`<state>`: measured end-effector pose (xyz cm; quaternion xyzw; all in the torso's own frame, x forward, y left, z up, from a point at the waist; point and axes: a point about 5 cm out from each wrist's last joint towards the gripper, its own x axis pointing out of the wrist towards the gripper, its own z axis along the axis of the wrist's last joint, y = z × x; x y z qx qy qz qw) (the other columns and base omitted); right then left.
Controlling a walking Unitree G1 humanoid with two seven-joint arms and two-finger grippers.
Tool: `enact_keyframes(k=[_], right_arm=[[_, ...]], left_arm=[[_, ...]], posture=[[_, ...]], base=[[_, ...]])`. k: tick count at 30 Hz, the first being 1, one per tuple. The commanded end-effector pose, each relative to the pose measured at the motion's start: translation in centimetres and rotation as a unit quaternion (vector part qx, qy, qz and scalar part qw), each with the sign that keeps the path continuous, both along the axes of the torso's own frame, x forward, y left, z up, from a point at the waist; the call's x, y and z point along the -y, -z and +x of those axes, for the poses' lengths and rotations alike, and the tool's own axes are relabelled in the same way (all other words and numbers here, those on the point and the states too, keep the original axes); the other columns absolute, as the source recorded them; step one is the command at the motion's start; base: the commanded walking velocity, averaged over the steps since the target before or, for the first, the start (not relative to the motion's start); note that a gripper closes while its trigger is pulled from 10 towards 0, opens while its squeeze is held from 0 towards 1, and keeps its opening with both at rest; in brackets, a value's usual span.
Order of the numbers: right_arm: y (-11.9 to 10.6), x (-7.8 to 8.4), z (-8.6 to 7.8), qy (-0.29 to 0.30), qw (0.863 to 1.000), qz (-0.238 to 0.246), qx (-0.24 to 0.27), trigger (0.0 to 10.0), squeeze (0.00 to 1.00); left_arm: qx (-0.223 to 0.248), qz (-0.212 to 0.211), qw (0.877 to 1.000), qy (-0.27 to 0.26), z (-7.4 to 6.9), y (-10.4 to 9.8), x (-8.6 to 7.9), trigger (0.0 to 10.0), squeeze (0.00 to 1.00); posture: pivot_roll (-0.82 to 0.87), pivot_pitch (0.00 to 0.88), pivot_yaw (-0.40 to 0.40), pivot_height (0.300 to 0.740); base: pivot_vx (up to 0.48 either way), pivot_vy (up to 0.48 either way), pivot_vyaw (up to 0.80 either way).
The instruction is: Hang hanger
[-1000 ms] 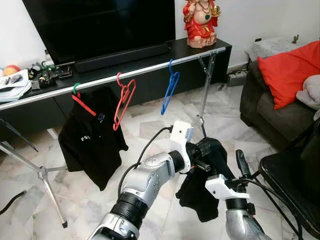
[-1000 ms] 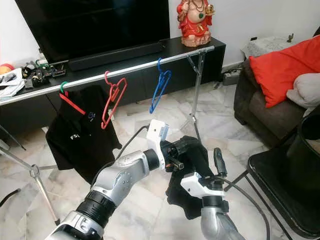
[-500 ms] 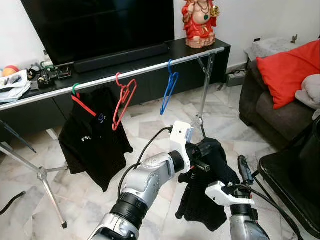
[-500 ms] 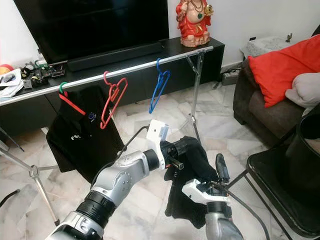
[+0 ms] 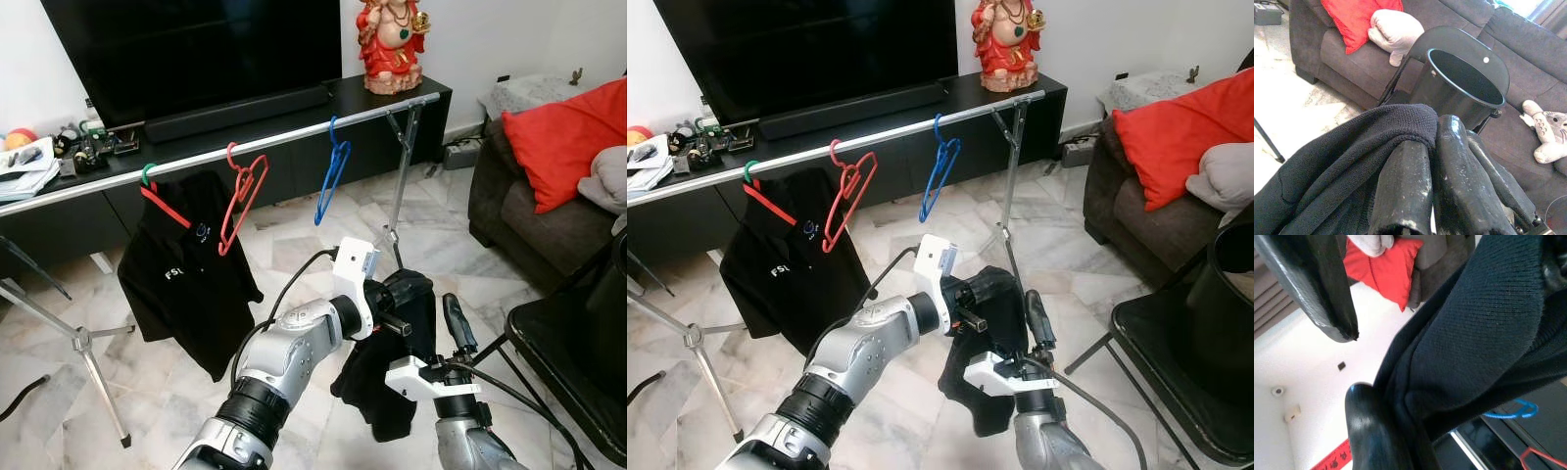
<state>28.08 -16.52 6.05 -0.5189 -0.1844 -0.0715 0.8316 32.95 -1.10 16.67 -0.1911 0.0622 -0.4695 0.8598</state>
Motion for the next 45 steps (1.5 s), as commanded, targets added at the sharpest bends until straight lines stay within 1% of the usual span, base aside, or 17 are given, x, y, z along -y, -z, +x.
enact_keyframes(k=[1, 2, 6, 8, 10, 12, 13, 14, 20, 29, 35, 40, 43, 45], right_arm=[[0.5, 0.1, -0.1, 0.014, 1.000, 0.021, -0.016, 3.5, 0.00], [0.5, 0.4, 0.0, 0.026, 0.999, 0.031, -0.021, 0.0, 0.00], [0.6, 0.5, 0.1, 0.025, 0.998, 0.044, -0.026, 0.0, 0.00], [0.4, 0.1, 0.2, 0.009, 0.999, 0.043, -0.025, 0.0, 0.00], [0.4, 0.0, 0.3, 0.005, 0.999, 0.042, -0.024, 0.0, 0.00], [0.4, -0.4, 0.3, -0.013, 0.999, 0.034, -0.027, 0.0, 0.00], [0.5, -0.9, 0.4, -0.034, 0.998, 0.032, -0.038, 0.0, 0.00], [0.6, -1.1, 0.4, -0.043, 0.998, 0.029, -0.043, 0.0, 0.00], [0.7, -1.9, 0.4, -0.074, 0.996, 0.001, -0.046, 0.0, 0.00], [0.3, -1.4, 0.7, -0.060, 0.998, -0.011, -0.027, 0.0, 0.00], [-0.2, -0.9, 0.8, -0.034, 0.999, -0.017, 0.002, 0.0, 0.00], [-0.4, -0.8, 0.8, -0.023, 1.000, -0.013, 0.011, 0.0, 0.00], [-0.5, -0.6, 0.9, -0.012, 1.000, 0.004, 0.014, 0.0, 0.00], [-0.6, -0.7, 0.9, -0.015, 1.000, 0.016, 0.012, 0.0, 0.00]], left_arm=[[0.002, -0.029, 0.999, 0.017, -0.8, -0.7, 1.7, 10.0, 0.00], [0.002, -0.028, 0.999, 0.017, -0.8, -0.8, 1.7, 10.0, 0.00], [0.003, -0.028, 0.999, 0.018, -0.8, -0.8, 1.7, 10.0, 0.00], [0.004, -0.029, 0.999, 0.019, -0.8, -0.9, 1.7, 10.0, 0.00], [0.004, -0.029, 0.999, 0.019, -0.8, -0.9, 1.7, 10.0, 0.00], [0.004, -0.029, 0.999, 0.019, -0.8, -0.9, 1.7, 10.0, 0.00], [0.004, -0.029, 0.999, 0.020, -0.8, -0.9, 1.7, 10.0, 0.00], [0.004, -0.028, 0.999, 0.020, -0.8, -0.8, 1.7, 10.0, 0.00], [0.003, -0.027, 0.999, 0.024, -0.9, -0.8, 1.8, 10.0, 0.00], [0.004, -0.027, 0.999, 0.026, -1.0, -0.8, 1.8, 10.0, 0.00], [0.004, -0.029, 0.999, 0.028, -1.1, -0.8, 1.8, 10.0, 0.00], [0.005, -0.029, 0.999, 0.028, -1.1, -0.8, 1.8, 10.0, 0.00], [0.005, -0.029, 0.999, 0.028, -1.1, -0.8, 1.8, 10.0, 0.00], [0.005, -0.029, 0.999, 0.028, -1.1, -0.8, 1.8, 10.0, 0.00]], posture=[[-0.08, 0.051, 0.176, 0.740], [-0.08, 0.051, 0.176, 0.740], [-0.08, 0.048, 0.177, 0.740], [-0.08, 0.048, 0.177, 0.740], [-0.08, 0.045, 0.177, 0.740], [-0.08, 0.045, 0.177, 0.740], [-0.08, 0.045, 0.176, 0.740], [-0.08, 0.044, 0.176, 0.740], [-0.08, 0.043, 0.176, 0.740], [-0.08, 0.044, 0.176, 0.740], [-0.08, 0.045, 0.177, 0.740], [-0.07, 0.047, 0.178, 0.740], [-0.07, 0.047, 0.178, 0.740], [-0.07, 0.048, 0.178, 0.740]], base=[[0.000, 0.000, 0.00], [0.000, 0.000, 0.00], [0.000, 0.000, 0.00], [0.000, 0.000, 0.00], [0.000, 0.000, 0.00], [0.000, 0.000, 0.00], [0.000, 0.000, 0.00], [0.000, 0.000, 0.00], [0.000, 0.000, 0.00], [0.000, 0.000, 0.00], [0.000, 0.000, 0.00], [0.000, 0.000, 0.00], [0.000, 0.000, 0.00], [0.000, 0.000, 0.00]])
